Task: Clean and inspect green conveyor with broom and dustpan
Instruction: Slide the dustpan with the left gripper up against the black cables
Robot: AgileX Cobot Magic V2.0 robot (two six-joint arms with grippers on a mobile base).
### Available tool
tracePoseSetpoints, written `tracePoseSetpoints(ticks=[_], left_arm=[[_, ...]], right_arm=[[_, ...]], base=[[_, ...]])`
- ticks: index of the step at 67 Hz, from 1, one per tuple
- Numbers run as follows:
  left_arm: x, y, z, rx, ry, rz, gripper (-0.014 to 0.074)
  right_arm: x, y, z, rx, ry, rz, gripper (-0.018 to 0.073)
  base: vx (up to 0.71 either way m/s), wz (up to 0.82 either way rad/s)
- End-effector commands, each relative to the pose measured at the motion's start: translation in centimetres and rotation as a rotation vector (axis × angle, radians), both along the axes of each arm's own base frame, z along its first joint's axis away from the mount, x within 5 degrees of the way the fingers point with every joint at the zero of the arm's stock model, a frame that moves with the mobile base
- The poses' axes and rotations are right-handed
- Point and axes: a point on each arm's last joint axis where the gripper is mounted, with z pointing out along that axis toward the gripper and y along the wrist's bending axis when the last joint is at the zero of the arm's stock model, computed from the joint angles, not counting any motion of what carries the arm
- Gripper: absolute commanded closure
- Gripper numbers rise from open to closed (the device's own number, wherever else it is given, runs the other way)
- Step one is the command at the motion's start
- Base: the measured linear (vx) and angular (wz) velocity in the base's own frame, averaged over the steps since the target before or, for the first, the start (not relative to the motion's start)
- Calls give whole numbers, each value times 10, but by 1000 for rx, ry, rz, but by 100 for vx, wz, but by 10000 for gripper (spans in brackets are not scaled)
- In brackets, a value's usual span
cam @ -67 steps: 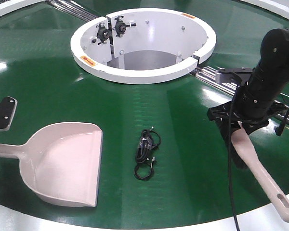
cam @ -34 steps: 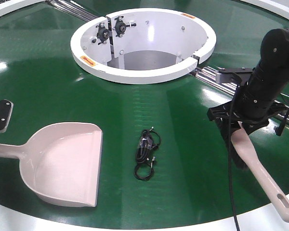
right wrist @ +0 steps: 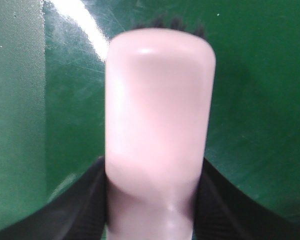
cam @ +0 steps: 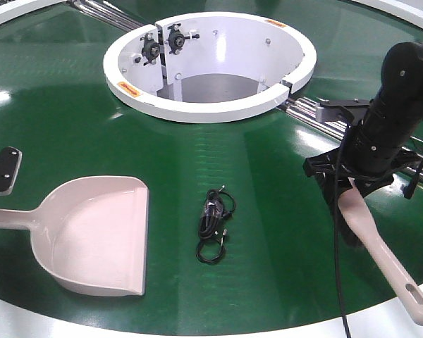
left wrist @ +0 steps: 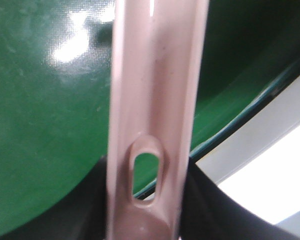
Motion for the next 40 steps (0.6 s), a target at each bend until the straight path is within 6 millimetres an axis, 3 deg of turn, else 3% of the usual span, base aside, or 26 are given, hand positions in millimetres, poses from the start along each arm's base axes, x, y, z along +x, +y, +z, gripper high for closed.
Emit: tracePoseSetpoints(ticks=[1,24,40], left_arm=[[-1,-5,26,3,-56,25,605],[15,-30,62,1,-173,26,604],[16,-50,62,-5,-180,-12,604]], right_arm=[[-11,-1,24,2,-19,13,563],[-11,-1,24,2,-17,13,563],[-11,-1,24,2,-17,13,563]], base=[[0,0],[0,0],[0,0]])
